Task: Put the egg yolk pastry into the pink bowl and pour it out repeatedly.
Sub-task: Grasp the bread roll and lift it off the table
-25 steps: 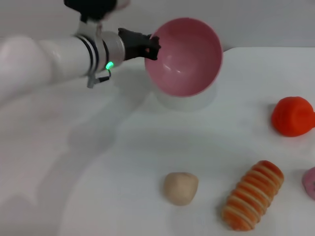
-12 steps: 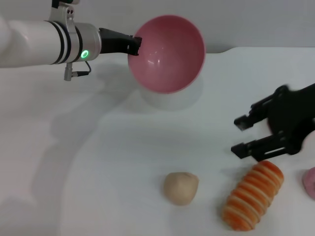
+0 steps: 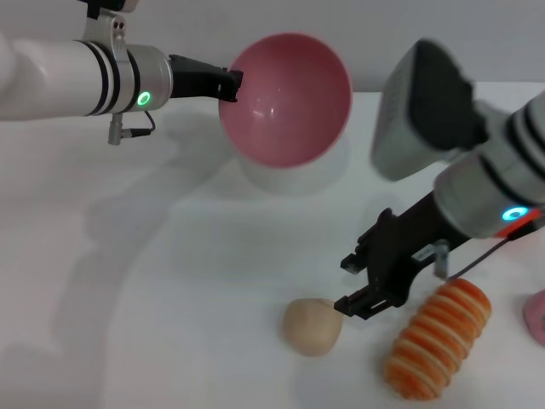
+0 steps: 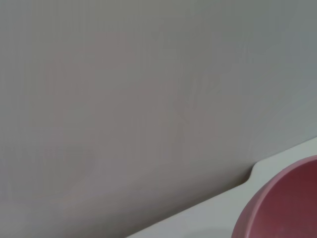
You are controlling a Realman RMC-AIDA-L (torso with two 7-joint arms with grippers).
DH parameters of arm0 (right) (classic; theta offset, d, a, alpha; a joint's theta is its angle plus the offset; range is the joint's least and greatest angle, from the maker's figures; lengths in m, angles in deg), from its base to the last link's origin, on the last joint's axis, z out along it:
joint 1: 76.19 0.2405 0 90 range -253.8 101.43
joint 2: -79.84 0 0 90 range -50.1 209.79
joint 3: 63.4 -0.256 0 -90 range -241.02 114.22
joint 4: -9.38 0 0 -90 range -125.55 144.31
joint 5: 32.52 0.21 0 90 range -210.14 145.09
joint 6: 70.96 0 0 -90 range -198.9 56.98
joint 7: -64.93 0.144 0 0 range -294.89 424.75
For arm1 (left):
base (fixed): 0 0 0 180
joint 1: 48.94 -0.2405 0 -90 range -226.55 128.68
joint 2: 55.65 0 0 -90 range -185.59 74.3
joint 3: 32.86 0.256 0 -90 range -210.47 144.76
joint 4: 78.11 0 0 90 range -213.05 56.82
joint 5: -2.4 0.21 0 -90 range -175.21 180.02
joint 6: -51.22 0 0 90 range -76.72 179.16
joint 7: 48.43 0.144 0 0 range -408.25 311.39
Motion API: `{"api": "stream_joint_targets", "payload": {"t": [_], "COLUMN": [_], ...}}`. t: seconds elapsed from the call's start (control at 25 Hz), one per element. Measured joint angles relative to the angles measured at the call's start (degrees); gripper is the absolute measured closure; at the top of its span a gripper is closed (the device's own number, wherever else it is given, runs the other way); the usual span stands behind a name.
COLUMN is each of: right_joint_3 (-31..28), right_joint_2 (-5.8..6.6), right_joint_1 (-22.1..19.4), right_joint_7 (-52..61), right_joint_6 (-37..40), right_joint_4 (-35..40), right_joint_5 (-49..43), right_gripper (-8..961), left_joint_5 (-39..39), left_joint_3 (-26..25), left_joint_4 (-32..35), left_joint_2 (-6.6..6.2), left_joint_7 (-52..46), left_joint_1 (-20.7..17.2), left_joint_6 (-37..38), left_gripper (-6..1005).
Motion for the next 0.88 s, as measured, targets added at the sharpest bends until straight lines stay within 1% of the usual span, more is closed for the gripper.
{"api": "stream_joint_targets", "payload": {"t": [0.16,0.32,0.56,0.88], "right_joint_3": [4.55,7.44,11.40,14.49], "right_joint_2": [-0.07,-0.17,-0.35,-0.45], "right_joint_1": [1.09,1.99,2.30,3.71], "right_joint_7": [0.85,0.93,0.95,1.05], "right_joint_6": [-6.00,-9.76,-12.85,-14.44], "right_joint_4": [-5.11,-9.33,-10.84,-13.64], "right_joint_5": [-2.15,-2.06,0.46,3.00], "right_gripper": [388,389,390,388], "left_joint_5": [-0.30,-0.33,-0.37,-0.41], "left_joint_3": [0.03,0.03,0.38,0.43], "left_joint_4": [0.00,0.00,0.00,0.00], "left_joint_2": [0.03,0.09,0.14,0.16], "left_joint_7": [1.01,1.10,1.20,1.33], "left_joint_1": [-0.35,-0.62,-0.83,-0.97], "left_joint_6": [0.64,1.01,1.48,1.81], "left_gripper": [959,959,959,958]}}
